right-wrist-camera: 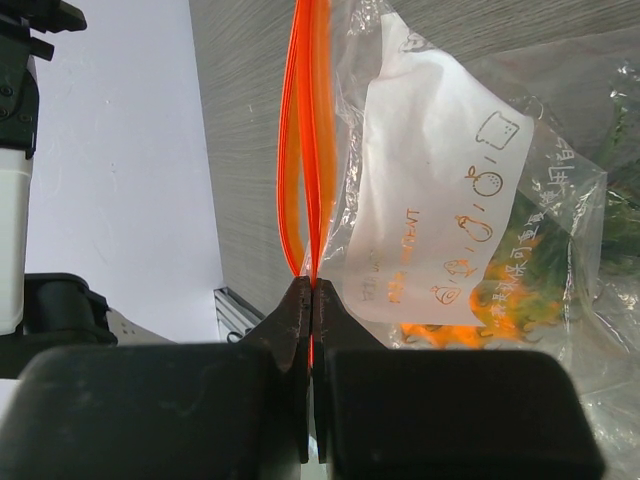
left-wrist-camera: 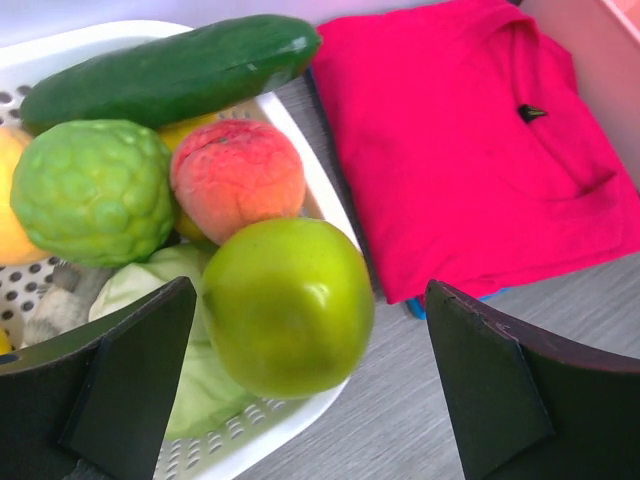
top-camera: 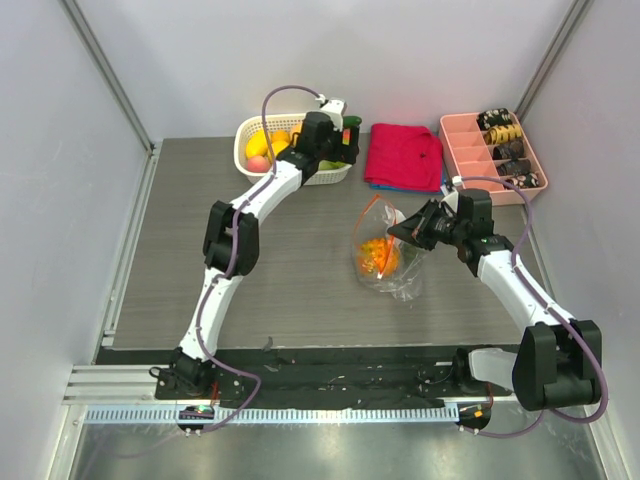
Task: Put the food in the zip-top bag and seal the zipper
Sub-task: Pick up the fake fruit from the bin, then place the fake fruit in the zipper food storage bag.
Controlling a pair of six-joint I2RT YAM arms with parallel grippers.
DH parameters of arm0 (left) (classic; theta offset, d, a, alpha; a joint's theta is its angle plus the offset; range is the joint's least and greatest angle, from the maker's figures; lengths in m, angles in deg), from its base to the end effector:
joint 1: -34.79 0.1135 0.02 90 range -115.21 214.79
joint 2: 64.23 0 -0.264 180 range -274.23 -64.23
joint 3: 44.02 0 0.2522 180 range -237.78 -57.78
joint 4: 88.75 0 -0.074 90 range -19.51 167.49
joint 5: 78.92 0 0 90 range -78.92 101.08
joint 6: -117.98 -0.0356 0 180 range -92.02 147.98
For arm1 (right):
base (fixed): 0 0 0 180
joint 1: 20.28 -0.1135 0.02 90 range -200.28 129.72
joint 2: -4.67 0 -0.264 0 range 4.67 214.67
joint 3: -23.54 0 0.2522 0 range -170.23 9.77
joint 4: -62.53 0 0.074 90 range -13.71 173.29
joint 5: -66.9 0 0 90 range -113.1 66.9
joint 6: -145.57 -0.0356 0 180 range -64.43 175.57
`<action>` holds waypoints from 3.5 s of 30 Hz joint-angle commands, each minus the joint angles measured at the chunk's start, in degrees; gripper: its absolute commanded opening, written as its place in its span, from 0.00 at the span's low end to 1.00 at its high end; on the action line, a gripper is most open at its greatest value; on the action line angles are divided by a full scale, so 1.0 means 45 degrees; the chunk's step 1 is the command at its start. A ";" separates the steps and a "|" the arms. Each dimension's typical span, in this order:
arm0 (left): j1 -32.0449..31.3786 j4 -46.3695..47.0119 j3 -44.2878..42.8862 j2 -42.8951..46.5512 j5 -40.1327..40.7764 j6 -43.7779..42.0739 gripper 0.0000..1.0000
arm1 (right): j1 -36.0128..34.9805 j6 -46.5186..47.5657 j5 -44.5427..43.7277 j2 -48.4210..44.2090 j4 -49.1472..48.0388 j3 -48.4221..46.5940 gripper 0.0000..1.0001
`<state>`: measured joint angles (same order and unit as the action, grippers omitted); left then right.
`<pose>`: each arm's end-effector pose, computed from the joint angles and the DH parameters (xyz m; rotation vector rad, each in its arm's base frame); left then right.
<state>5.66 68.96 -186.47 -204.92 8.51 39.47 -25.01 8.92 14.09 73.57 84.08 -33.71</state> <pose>0.5049 -0.2832 0.2501 0.3312 1.9353 -0.5138 0.2550 0.0427 0.2528 0.4189 2.2278 1.1989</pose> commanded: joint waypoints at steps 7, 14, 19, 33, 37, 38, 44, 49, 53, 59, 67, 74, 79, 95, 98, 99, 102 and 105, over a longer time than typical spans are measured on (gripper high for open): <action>0.0046 -0.0427 -0.0486 -0.0241 0.0962 -0.0209 0.93 | 0.0055 0.0270 0.0154 0.0196 -0.0462 -0.0239 0.01; 0.0085 -0.0254 0.0059 0.0401 0.0670 -0.0209 0.74 | 0.0055 0.0387 0.0076 0.0157 -0.0462 -0.0239 0.01; 0.0124 -0.0621 0.0977 0.2723 -0.0619 -0.0130 0.51 | 0.0095 0.0582 -0.0158 0.0040 -0.0287 -0.0317 0.01; -0.0324 -0.1717 0.8945 0.9913 -0.6342 0.3106 0.48 | 0.0134 0.1167 -0.0295 -0.0253 0.0434 -0.0609 0.01; -0.1046 -0.1346 0.9767 0.9955 -0.6422 0.4379 0.48 | 0.0134 0.1967 -0.0705 -0.0507 0.1567 -0.1039 0.01; -0.1337 -0.1287 0.9981 0.9896 -0.6151 0.4536 0.48 | 0.0134 0.2104 -0.0860 -0.0585 0.1763 -0.1098 0.01; -0.2277 -0.0232 1.0121 0.8960 -0.5019 0.5454 0.50 | 0.0134 0.2242 -0.0550 -0.0937 0.2058 -0.1137 0.01; -0.2551 0.0468 0.9534 0.7420 -0.4038 0.6546 0.53 | 0.0134 0.2145 -0.0101 -0.0898 0.2038 -0.1196 0.01; -0.2922 0.0879 0.9221 0.6790 -0.3512 0.7310 0.66 | 0.0133 0.1853 0.0153 -0.0879 0.1843 -0.1177 0.01; -0.2942 -0.0087 0.9299 0.7353 -0.3355 0.6963 0.99 | 0.0153 0.1520 0.0368 -0.0917 0.1608 -0.1099 0.01; -0.1263 -0.2925 1.0703 1.0381 -0.2538 0.4368 1.00 | 0.0212 0.1403 0.0485 -0.0937 0.1491 -0.1059 0.01; -0.1243 -0.3415 1.1606 1.0680 -0.2258 0.2799 0.79 | 0.0251 0.1461 0.0525 -0.0878 0.1413 -0.0943 0.01; -0.1340 -0.3143 1.0863 0.9528 -0.3510 0.3560 0.71 | 0.0251 0.1500 0.0525 -0.0898 0.1413 -0.0923 0.01; -0.1652 -0.1111 1.1156 0.8920 -0.4488 0.5182 0.63 | 0.0251 0.1539 0.0720 -0.0820 0.1413 -0.0884 0.01; -0.1750 -0.1403 1.0864 0.8490 -0.4313 0.5143 0.62 | 0.0251 0.1578 0.0759 -0.0820 0.1393 -0.0845 0.01; -0.1789 -0.1617 1.0746 0.8199 -0.4157 0.5085 0.61 | 0.0251 0.1559 0.0759 -0.0858 0.1393 -0.0825 0.01; -0.1868 -0.2067 1.0316 0.7788 -0.4039 0.5026 0.54 | 0.0251 0.1559 0.0740 -0.0878 0.1394 -0.0825 0.01; -0.1868 -0.2653 0.9944 0.7396 -0.4135 0.4890 0.43 | 0.0251 0.1559 0.0759 -0.0956 0.1393 -0.0806 0.01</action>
<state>-2.38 59.58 -138.43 -169.88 -9.90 62.13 -24.16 15.78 16.49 70.60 92.61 -36.73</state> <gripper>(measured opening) 0.476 0.016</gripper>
